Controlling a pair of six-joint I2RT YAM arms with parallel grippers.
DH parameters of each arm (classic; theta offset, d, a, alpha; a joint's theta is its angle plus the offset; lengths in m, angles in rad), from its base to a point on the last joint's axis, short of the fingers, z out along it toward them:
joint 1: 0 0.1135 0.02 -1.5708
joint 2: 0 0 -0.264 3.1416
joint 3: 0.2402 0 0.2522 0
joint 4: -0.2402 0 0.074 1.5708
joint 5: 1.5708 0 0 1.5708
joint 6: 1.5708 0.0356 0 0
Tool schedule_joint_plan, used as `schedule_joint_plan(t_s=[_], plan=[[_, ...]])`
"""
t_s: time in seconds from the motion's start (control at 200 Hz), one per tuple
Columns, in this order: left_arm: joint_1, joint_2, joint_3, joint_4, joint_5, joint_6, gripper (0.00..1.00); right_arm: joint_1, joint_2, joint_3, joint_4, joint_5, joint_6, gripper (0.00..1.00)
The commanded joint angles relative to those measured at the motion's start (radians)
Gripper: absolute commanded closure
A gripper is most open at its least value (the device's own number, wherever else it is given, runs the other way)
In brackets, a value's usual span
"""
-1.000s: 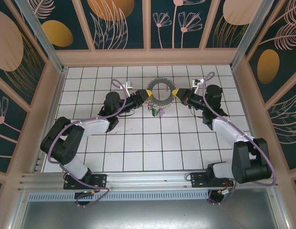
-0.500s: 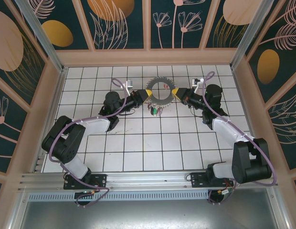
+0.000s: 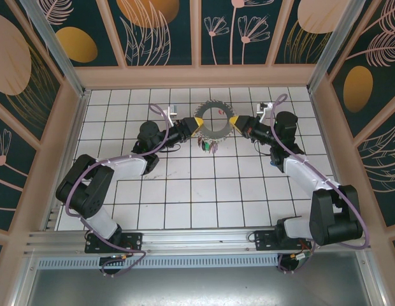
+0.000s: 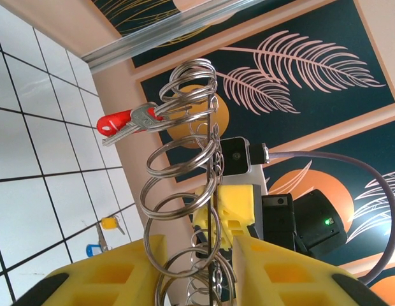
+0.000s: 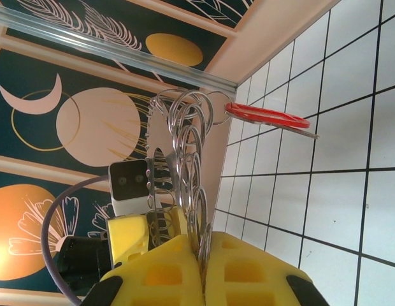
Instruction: Put the keys on the keyring
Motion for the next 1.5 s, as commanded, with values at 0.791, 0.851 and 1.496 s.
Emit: schedule_joint_plan(t_s=[0.791, 0.851, 1.496], plan=[[-0.004, -0.132, 0.017, 0.188, 0.022, 0.021, 1.00, 0.001, -0.255, 0.069, -0.401, 0.306, -0.332, 0.48], [-0.003, -0.147, 0.016, 0.176, 0.019, 0.034, 1.00, 0.000, -0.298, 0.061, -0.402, 0.355, -0.353, 0.47], [-0.003, -0.359, 0.101, -0.492, -0.141, 0.372, 1.00, 0.034, -0.577, -0.115, -0.342, 0.527, -0.798, 0.62]])
